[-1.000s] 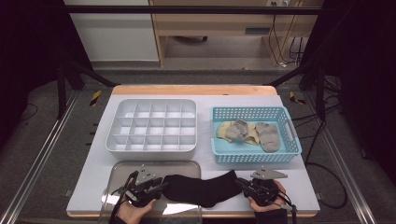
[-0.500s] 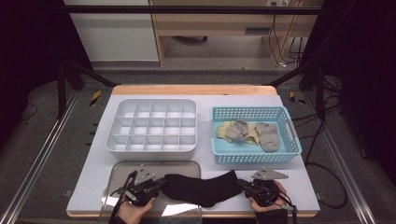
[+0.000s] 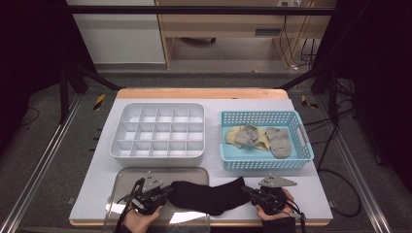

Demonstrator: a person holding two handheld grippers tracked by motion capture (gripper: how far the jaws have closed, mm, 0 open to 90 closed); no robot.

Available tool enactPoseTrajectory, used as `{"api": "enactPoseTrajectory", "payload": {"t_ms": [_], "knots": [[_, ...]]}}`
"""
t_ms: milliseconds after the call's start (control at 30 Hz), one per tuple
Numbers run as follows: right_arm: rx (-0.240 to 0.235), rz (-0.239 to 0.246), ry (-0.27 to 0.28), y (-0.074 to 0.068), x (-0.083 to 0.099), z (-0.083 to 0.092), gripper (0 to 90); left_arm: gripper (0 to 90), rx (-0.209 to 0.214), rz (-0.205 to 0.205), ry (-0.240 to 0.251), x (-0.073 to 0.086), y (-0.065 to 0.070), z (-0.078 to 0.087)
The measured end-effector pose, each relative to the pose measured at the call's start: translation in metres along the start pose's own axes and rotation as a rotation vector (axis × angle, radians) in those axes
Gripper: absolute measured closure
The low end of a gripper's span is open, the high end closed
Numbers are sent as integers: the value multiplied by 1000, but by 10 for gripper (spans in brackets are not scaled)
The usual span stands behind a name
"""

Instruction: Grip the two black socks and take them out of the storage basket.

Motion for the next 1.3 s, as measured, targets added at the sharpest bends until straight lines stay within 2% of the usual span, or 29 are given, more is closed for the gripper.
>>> {"api": "enactPoseTrajectory", "payload": {"t_ms": [100,200,300,433,533,633,767,867,967,1033,1100,1167,1233,1300], "knots": [[-14,29,18,-8,-3,-1,878,832,-1,0,1,0,0,0],[-64,71,35,-22,-5,-4,879,832,-1,1,3,0,0,0],[-121,86,10,-31,-3,-14,879,832,-1,-1,3,0,0,0],[-124,99,-47,-36,2,-30,876,832,-1,-1,2,0,0,0],[-117,107,-51,-38,2,-32,860,832,-1,-1,1,0,0,0],[-143,101,-35,-38,0,-27,828,831,-1,-1,1,0,0,0],[-158,86,44,-34,-7,-11,819,831,0,0,1,0,0,0],[-117,60,101,-22,-12,1,825,831,-1,-1,1,0,0,0],[-49,23,116,-5,-12,8,825,831,-1,2,2,0,0,0],[12,7,111,5,-10,11,829,831,-1,2,2,0,0,0],[50,-16,111,14,-9,15,833,831,-1,-1,0,0,-1,0],[92,-19,101,22,-7,17,835,831,0,3,1,0,0,0],[126,-17,68,29,-3,15,830,831,-2,3,2,0,0,0],[135,-18,39,32,1,9,828,831,-2,2,2,0,0,0]]}}
Point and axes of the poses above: each handheld gripper's, and its own axes: z roughly backward along the jaws, x roughly out of its underside, y roughly to its right, the point moved 1 cm from there along -z, roughly forward along the jaws, and after that the axes turned 11 degrees about -z, right-handed, at the moved point
